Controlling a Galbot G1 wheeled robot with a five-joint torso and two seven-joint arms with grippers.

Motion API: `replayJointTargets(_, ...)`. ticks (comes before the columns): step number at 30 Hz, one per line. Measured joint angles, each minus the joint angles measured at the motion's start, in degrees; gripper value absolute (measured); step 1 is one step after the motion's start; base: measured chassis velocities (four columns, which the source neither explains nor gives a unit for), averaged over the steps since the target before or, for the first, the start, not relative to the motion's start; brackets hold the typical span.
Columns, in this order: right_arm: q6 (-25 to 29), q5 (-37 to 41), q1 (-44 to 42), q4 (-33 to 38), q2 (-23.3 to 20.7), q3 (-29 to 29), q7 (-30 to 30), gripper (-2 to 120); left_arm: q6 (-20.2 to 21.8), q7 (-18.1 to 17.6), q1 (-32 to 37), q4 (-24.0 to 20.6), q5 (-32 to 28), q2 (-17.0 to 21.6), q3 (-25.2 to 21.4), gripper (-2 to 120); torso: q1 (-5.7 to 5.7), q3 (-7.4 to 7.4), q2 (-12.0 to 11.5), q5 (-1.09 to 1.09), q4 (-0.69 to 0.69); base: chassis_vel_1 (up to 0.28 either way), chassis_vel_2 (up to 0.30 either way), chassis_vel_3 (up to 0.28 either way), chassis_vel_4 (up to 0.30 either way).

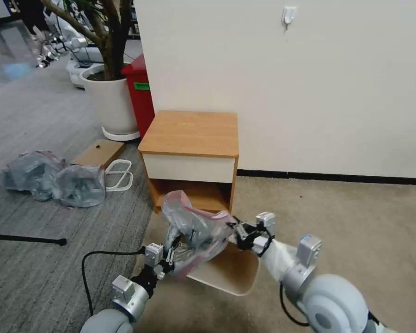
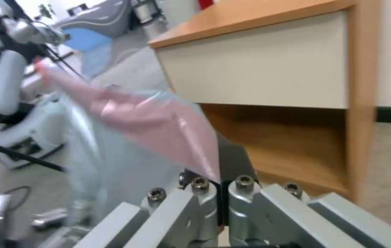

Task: Pick up the garbage bag from the table and place it over the trash can.

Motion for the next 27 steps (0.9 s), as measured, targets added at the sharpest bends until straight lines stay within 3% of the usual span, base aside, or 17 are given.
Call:
replayJointTargets(13,0.97,-0.77,-3.89,-1.62,-5.59,4.41,-0.06,0,0.22,-0.26,0.14,-1.19,-9.26,-0.37,-2.04,3,0.00,0.00,0.00,0.00,0.00,0.000,0.000,0.000,0.000)
replayJointTargets(20,1.66,-1.86,-6.27,-1.47,-8.34,5.42,-0.30,0,2.39,-2.33,-0.71,-2.11,-17.80,-0.81,-2.33,3,0.00,0.00,0.00,0.00,0.00,0.000,0.000,0.000,0.000)
replayJointTargets(27,1.69,-2.40,-7.59,-0.88,-9.06,5.16,-0.32,0,3.60,-4.28,-1.72,-2.27,-21.03,-1.19,-2.39,3,0.00,0.00,0.00,0.00,0.00,0.000,0.000,0.000,0.000)
